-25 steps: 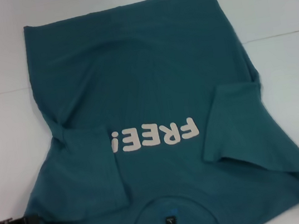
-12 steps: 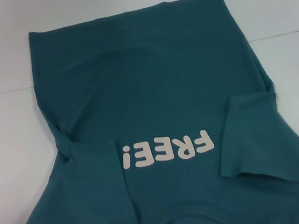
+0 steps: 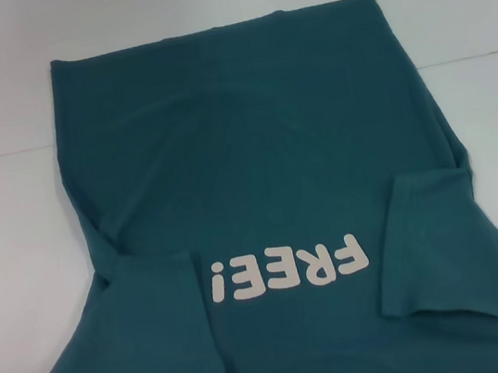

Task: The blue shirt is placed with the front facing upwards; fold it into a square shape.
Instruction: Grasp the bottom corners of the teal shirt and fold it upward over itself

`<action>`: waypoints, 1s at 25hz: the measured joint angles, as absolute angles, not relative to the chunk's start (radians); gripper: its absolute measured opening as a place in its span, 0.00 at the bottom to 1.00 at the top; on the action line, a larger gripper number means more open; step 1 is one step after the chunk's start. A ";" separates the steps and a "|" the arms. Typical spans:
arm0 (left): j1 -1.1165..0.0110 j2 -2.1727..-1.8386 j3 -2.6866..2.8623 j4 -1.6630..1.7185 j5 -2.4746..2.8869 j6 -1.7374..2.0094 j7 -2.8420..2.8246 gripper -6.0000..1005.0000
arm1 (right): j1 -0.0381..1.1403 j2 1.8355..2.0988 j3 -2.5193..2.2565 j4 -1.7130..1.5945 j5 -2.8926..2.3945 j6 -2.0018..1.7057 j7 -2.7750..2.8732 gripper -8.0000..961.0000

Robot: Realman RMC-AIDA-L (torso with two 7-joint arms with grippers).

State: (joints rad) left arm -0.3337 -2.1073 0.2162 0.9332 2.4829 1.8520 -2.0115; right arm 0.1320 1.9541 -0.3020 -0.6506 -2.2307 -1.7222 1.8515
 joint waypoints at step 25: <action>-0.372 -2.099 0.215 0.905 2.464 1.863 -2.005 0.01 | 0.129 1.956 -0.234 -0.646 -2.230 -1.725 1.843 0.03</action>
State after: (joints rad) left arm -0.3715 -2.0987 0.2154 0.9053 2.4637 1.8631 -2.0053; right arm 0.1288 1.9561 -0.2345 -0.6463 -2.2298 -1.7252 1.8430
